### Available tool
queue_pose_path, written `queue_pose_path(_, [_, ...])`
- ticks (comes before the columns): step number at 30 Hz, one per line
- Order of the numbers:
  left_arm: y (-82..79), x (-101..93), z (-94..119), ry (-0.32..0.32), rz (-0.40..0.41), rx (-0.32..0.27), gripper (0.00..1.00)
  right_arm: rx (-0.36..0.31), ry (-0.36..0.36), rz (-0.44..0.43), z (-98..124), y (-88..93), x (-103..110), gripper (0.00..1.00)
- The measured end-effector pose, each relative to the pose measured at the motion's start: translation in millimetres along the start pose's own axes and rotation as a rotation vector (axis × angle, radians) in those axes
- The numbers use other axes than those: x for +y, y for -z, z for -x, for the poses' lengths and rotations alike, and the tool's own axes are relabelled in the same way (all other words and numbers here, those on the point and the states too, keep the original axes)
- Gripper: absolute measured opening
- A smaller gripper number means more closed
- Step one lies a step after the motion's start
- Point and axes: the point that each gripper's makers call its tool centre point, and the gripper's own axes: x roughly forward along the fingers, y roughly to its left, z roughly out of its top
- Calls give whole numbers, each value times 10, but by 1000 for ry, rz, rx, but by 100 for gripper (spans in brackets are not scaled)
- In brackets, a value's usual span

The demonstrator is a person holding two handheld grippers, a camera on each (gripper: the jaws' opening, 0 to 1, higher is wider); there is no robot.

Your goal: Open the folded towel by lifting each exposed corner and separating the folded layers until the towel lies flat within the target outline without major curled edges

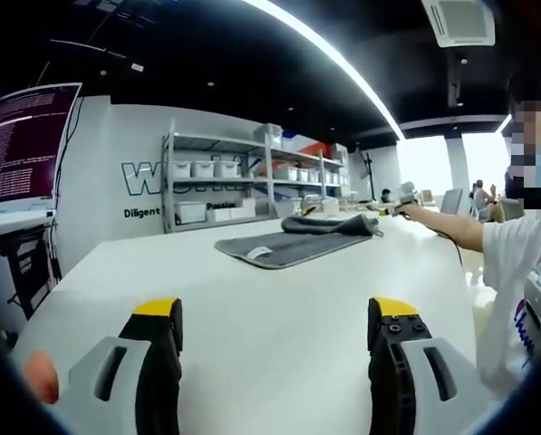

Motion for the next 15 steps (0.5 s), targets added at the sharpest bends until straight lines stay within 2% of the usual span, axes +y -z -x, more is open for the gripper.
queue_pose_path(2, [1, -1, 1, 0, 0, 0, 83, -16, 11, -77, 24, 25, -60, 0])
queue_pose_path(5, [0, -2, 0, 1, 0, -1, 83, -76, 4, -199, 60, -1, -117, 0])
queue_pose_path(9, [-3, 8, 1, 1, 0, -1, 83, -150, -32, -305, 97, -68, -66, 0])
queue_pose_path(12, [-1, 10, 3, -2, -1, 0, 83, -195, -74, -309, 98, -155, 10, 0])
queue_pose_path(15, [-4, 21, 4, -5, -3, 1, 83, -261, -138, -287, 82, -320, 106, 0])
